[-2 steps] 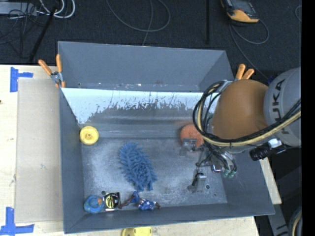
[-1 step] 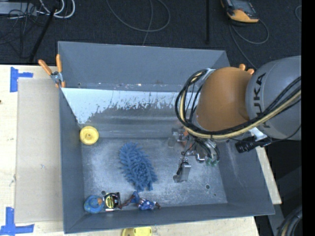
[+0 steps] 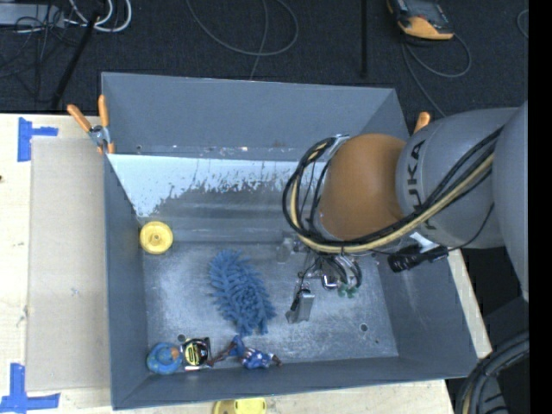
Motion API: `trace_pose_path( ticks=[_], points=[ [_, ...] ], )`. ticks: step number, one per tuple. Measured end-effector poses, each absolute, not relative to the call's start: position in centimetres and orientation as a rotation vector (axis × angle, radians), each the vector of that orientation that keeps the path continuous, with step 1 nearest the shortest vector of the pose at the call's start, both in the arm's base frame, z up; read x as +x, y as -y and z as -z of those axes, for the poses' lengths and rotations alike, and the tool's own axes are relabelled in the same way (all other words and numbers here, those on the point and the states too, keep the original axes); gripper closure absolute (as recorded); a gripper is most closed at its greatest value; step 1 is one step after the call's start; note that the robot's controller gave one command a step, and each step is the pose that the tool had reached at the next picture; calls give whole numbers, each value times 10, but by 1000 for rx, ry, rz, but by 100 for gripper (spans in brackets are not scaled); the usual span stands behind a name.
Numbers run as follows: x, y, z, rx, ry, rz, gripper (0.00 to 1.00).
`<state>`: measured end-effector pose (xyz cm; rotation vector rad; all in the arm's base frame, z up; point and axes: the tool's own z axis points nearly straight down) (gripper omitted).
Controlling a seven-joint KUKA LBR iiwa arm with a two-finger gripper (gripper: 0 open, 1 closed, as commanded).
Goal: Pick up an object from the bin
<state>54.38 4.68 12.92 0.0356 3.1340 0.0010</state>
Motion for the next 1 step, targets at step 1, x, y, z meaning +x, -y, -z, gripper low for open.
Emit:
trace_pose_path(
  ticks=[1],
  points=[
    [561,-105,-93,-192,-3135,2,0]
  ],
)
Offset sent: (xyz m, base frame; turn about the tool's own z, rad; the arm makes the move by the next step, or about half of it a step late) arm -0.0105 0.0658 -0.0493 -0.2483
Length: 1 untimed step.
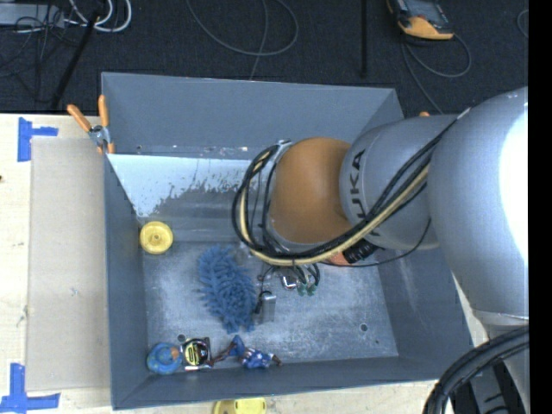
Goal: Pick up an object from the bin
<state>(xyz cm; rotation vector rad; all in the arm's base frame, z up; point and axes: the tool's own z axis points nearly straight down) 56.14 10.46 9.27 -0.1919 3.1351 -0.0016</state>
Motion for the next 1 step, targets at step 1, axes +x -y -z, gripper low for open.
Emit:
trace_pose_path(
  ticks=[1],
  points=[
    [533,-112,-79,-352,-3124,0,100]
  ],
)
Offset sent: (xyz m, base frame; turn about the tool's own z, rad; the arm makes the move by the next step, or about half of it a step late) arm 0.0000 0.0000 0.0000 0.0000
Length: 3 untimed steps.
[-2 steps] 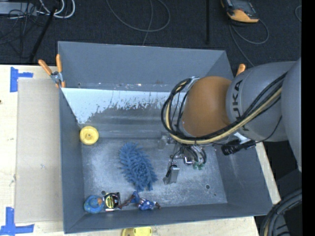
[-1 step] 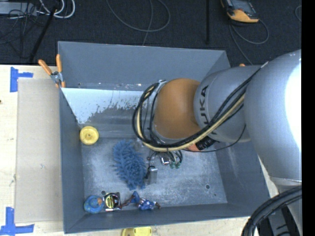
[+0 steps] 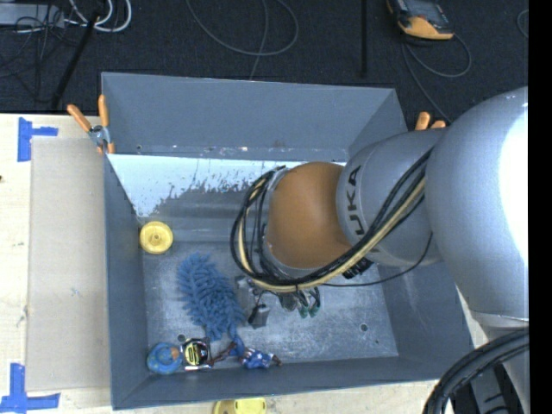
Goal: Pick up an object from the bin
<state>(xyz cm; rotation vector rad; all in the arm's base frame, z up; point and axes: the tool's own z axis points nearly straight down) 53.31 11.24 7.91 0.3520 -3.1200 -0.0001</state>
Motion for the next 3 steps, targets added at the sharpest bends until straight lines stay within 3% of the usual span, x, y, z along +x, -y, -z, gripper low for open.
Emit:
trace_pose_path(
  ticks=[1,2,3],
  points=[
    [533,-112,-79,353,3120,0,0],
    [533,-113,-79,354,3120,0,0],
    [561,-138,-73,386,3118,-1,0]
  ],
)
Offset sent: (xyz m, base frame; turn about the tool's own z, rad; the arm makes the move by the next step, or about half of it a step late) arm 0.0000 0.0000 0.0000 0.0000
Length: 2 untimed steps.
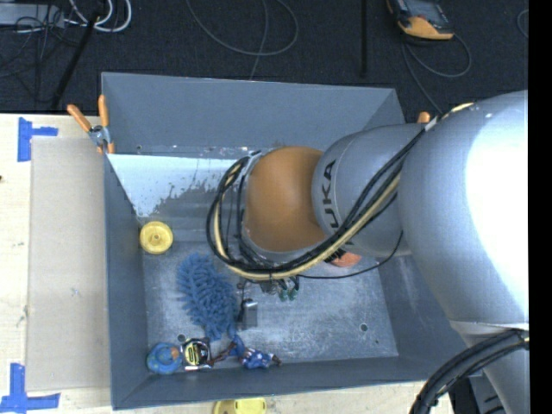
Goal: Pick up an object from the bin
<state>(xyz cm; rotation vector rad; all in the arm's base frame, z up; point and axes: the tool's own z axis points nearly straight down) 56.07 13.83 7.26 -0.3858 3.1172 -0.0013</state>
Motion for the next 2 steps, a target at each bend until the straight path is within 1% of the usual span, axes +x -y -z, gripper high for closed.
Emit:
trace_pose_path(
  ticks=[1,2],
  points=[
    [569,-144,-107,-302,-3135,-1,0],
    [589,-176,-144,-210,-3128,1,0]
  ],
)
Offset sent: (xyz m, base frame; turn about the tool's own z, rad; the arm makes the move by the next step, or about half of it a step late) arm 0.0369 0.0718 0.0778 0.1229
